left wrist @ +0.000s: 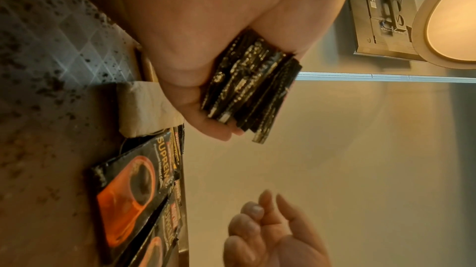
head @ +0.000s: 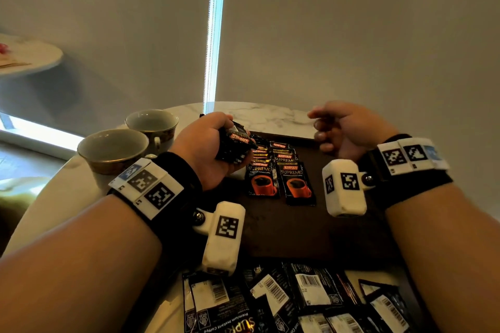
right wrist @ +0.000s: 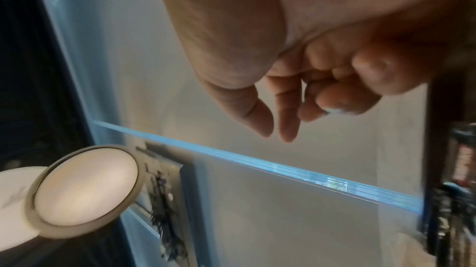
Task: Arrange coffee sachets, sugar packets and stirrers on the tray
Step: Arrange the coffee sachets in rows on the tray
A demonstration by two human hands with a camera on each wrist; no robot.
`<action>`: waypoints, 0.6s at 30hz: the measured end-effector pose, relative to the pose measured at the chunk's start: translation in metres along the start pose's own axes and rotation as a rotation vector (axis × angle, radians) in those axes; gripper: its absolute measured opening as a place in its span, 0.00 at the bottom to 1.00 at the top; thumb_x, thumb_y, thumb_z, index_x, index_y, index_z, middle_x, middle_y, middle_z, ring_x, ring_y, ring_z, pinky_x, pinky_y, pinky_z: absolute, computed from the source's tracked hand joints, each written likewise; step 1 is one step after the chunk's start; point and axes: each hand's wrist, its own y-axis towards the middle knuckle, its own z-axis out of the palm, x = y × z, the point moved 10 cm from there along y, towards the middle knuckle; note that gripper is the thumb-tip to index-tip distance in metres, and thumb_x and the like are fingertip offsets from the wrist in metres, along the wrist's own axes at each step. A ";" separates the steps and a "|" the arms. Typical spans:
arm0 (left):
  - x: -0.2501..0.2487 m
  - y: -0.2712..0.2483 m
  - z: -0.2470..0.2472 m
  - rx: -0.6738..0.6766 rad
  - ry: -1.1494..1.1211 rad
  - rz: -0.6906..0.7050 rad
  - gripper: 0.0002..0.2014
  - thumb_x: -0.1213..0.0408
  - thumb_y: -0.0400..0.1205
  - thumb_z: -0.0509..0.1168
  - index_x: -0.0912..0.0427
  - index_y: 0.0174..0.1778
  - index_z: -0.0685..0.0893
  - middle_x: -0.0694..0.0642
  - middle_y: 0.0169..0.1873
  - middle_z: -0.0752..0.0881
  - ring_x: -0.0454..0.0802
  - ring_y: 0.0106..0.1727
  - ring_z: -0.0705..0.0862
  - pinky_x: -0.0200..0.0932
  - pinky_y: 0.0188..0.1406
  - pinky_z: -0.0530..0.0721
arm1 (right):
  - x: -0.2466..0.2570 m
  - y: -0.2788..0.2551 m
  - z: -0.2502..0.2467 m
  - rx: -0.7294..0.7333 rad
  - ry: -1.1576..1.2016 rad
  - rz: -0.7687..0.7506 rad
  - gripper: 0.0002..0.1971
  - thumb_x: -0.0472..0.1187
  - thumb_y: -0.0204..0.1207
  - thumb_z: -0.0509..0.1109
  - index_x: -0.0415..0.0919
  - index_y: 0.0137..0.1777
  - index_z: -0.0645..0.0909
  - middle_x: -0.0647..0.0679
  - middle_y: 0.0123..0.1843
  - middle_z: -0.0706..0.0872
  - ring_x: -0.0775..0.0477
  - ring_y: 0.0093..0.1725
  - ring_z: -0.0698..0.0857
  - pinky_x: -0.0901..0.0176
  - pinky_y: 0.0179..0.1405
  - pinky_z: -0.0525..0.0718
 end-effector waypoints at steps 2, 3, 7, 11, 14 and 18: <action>-0.001 -0.002 0.001 -0.004 -0.005 -0.004 0.11 0.68 0.85 0.59 0.57 0.62 0.79 0.68 0.61 0.82 0.64 0.56 0.84 0.53 0.38 0.91 | 0.007 -0.007 0.001 0.006 -0.094 0.026 0.09 0.45 0.83 0.66 0.40 0.48 0.82 0.48 0.34 0.79 0.51 0.31 0.77 0.60 0.27 0.73; -0.001 -0.002 0.001 -0.006 -0.007 -0.005 0.12 0.68 0.85 0.59 0.57 0.63 0.79 0.67 0.61 0.82 0.63 0.56 0.84 0.52 0.38 0.91 | 0.005 -0.010 0.001 0.005 -0.157 0.062 0.09 0.45 0.83 0.66 0.40 0.48 0.83 0.47 0.37 0.80 0.50 0.33 0.79 0.59 0.29 0.75; -0.002 -0.003 0.002 -0.002 -0.005 -0.010 0.13 0.69 0.84 0.60 0.57 0.65 0.78 0.67 0.61 0.83 0.63 0.57 0.85 0.52 0.40 0.91 | -0.016 -0.027 -0.005 -0.005 -0.240 0.233 0.11 0.46 0.83 0.67 0.39 0.46 0.82 0.44 0.39 0.83 0.47 0.35 0.81 0.60 0.24 0.80; -0.002 -0.005 0.003 0.009 -0.029 -0.012 0.12 0.69 0.84 0.60 0.57 0.62 0.78 0.67 0.62 0.83 0.62 0.54 0.86 0.52 0.39 0.91 | -0.042 -0.041 -0.002 0.102 -0.233 0.339 0.15 0.48 0.77 0.69 0.35 0.45 0.85 0.41 0.38 0.86 0.44 0.36 0.82 0.59 0.25 0.83; -0.002 -0.006 0.004 0.018 -0.034 -0.011 0.12 0.69 0.83 0.59 0.57 0.61 0.78 0.67 0.62 0.83 0.61 0.54 0.85 0.53 0.38 0.90 | -0.061 -0.045 -0.001 0.195 -0.328 0.406 0.22 0.57 0.65 0.73 0.36 0.42 0.92 0.39 0.42 0.83 0.45 0.34 0.83 0.57 0.37 0.81; -0.002 -0.005 0.003 0.028 -0.033 -0.006 0.12 0.70 0.83 0.59 0.56 0.61 0.78 0.68 0.65 0.82 0.62 0.55 0.85 0.53 0.39 0.89 | -0.076 -0.051 0.006 0.323 -0.279 0.451 0.28 0.59 0.71 0.67 0.31 0.50 0.87 0.39 0.37 0.84 0.41 0.33 0.88 0.56 0.29 0.87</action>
